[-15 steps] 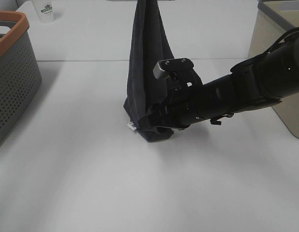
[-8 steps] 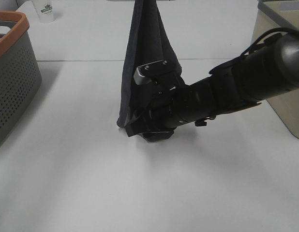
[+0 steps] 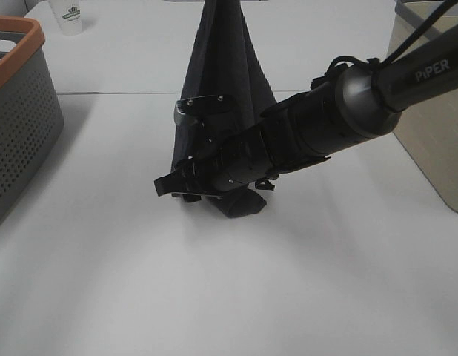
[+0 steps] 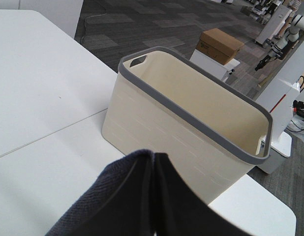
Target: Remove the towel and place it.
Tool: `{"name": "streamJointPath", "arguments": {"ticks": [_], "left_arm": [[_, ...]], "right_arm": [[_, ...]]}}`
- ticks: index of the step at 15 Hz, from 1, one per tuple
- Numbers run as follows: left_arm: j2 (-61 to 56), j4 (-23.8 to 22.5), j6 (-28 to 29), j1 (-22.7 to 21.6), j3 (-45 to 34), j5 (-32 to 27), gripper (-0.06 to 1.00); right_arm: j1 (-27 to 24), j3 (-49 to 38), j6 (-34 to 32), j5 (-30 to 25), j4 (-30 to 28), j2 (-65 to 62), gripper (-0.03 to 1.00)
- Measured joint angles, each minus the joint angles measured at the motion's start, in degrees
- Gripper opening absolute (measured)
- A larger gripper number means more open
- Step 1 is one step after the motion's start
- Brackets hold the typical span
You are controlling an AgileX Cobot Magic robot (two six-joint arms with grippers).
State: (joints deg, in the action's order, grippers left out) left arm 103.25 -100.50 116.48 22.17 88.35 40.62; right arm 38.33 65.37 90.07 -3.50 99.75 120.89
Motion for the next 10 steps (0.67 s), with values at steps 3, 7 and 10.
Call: {"name": "streamJointPath", "arguments": {"ticks": [3, 7, 10], "left_arm": [[0.00, 0.00, 0.00, 0.00, 0.00, -0.06, 0.00], [0.00, 0.00, 0.52, 0.00, 0.00, -1.32, 0.00], [0.00, 0.00, 1.09, 0.00, 0.00, -1.49, 0.00]], "right_arm": [[0.00, 0.06, -0.11, 0.17, 0.06, 0.11, 0.44], [0.00, 0.17, -4.53, 3.50, 0.00, 0.11, 0.57], [0.00, 2.75, -5.79, 4.35, 0.06, 0.11, 0.62]]}}
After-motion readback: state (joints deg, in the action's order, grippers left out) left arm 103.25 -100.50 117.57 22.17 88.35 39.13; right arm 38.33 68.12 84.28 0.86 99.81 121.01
